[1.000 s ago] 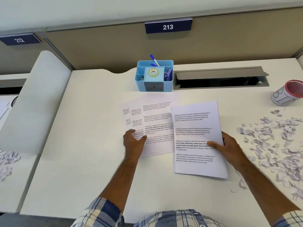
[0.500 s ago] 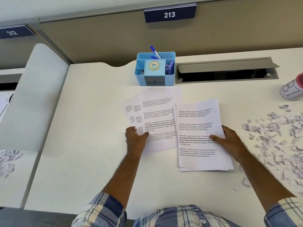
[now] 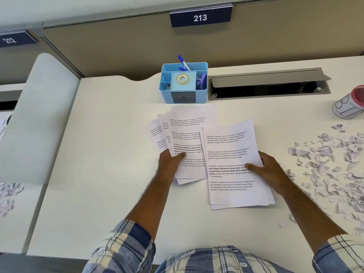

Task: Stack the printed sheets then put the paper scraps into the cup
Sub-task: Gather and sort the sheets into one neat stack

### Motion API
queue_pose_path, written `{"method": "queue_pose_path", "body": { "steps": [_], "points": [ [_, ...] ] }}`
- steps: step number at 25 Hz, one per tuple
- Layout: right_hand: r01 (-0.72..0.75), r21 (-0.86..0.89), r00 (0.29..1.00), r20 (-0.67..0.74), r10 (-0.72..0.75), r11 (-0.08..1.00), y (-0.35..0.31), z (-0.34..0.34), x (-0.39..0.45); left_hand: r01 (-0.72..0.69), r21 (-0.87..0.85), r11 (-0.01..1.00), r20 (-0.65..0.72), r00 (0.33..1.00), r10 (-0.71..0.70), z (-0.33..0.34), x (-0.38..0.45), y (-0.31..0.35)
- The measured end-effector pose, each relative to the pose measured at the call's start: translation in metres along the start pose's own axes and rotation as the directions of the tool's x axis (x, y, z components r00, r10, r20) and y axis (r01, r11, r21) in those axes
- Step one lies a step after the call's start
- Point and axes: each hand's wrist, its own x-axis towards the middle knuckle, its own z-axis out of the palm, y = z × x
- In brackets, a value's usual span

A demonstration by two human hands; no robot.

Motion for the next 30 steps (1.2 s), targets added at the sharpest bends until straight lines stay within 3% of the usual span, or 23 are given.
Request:
{"method": "queue_pose_path", "body": {
  "steps": [8, 18, 25, 30],
  "points": [
    [0.029, 0.145, 0.999, 0.028, -0.034, 0.989, -0.001, -0.002, -0.025, -0.099, 0.129, 0.987, -0.021, 0.994, 0.103, -0.023, -0.012, 0.000],
    [0.085, 0.246, 0.996, -0.040, -0.078, 0.966, 0.003, 0.003, -0.068, -0.154, -0.043, 0.987, -0.092, 0.984, 0.150, -0.105, -0.058, -0.006],
    [0.110, 0.303, 0.993, 0.006, -0.117, 0.947, -0.014, 0.034, -0.087, -0.235, -0.159, 0.959, 0.178, 0.949, 0.262, -0.112, -0.121, -0.003],
    [0.162, 0.387, 0.985, -0.010, -0.172, 0.908, -0.041, 0.058, -0.102, -0.209, -0.081, 0.975, 0.310, 0.924, 0.224, -0.097, -0.147, -0.006]
  ]
}}
